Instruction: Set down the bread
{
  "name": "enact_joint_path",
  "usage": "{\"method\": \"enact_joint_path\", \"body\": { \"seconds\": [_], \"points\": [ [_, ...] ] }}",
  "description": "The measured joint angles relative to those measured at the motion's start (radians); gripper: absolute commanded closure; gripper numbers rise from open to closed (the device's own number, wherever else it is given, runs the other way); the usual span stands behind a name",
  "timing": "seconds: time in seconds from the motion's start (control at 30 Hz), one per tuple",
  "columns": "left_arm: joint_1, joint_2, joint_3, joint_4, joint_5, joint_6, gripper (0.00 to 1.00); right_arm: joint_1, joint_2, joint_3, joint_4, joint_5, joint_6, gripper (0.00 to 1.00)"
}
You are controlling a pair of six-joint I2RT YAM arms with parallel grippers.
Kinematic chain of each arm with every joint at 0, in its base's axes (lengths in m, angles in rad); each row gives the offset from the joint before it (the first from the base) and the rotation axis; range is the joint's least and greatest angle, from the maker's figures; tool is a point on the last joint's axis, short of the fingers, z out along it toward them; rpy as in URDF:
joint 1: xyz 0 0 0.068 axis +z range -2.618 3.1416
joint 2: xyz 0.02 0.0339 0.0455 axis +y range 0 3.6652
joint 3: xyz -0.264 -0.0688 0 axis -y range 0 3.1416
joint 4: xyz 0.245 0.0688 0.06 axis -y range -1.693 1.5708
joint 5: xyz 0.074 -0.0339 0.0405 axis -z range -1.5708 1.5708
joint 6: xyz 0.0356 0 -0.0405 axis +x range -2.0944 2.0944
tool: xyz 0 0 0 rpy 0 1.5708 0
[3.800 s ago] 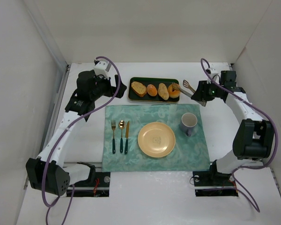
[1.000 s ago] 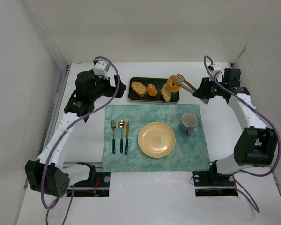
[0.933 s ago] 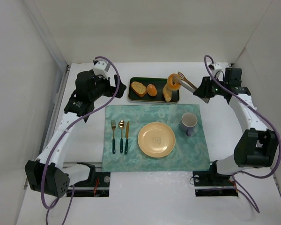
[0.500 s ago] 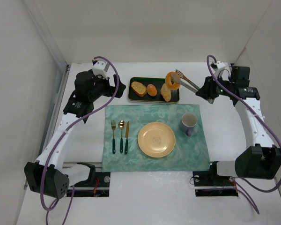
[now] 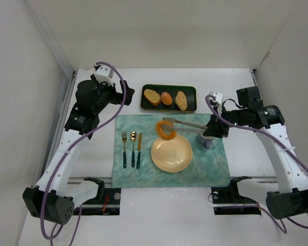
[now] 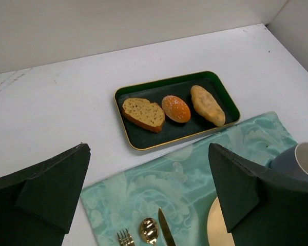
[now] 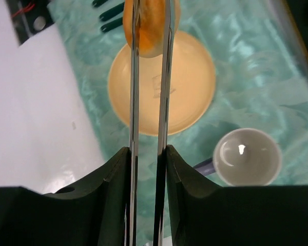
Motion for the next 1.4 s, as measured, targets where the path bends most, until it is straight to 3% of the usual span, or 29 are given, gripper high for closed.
{"method": "enact_joint_path", "body": {
  "seconds": [0.2, 0.43, 1.0, 1.27, 1.4],
  "points": [
    [0.0, 0.0, 0.0, 0.005, -0.014, 0.0, 0.0, 0.101, -0.02, -0.012, -0.113, 0.024, -0.079, 0.69],
    [0.0, -0.003, 0.0, 0.005, -0.023, 0.005, 0.0, 0.148, 0.113, -0.009, -0.192, 0.081, -0.174, 0.69],
    [0.0, -0.014, 0.0, 0.005, -0.03, 0.005, 0.0, 0.15, 0.201, -0.009, -0.162, 0.23, -0.18, 0.63],
    [0.0, -0.023, -0.001, 0.005, -0.03, 0.005, 0.0, 0.151, 0.205, -0.012, -0.137, 0.257, -0.17, 0.49],
    [0.0, -0.025, -0.001, 0.005, -0.03, 0.005, 0.0, 0.151, 0.205, -0.021, -0.13, 0.259, -0.169, 0.48]
  ]
}}
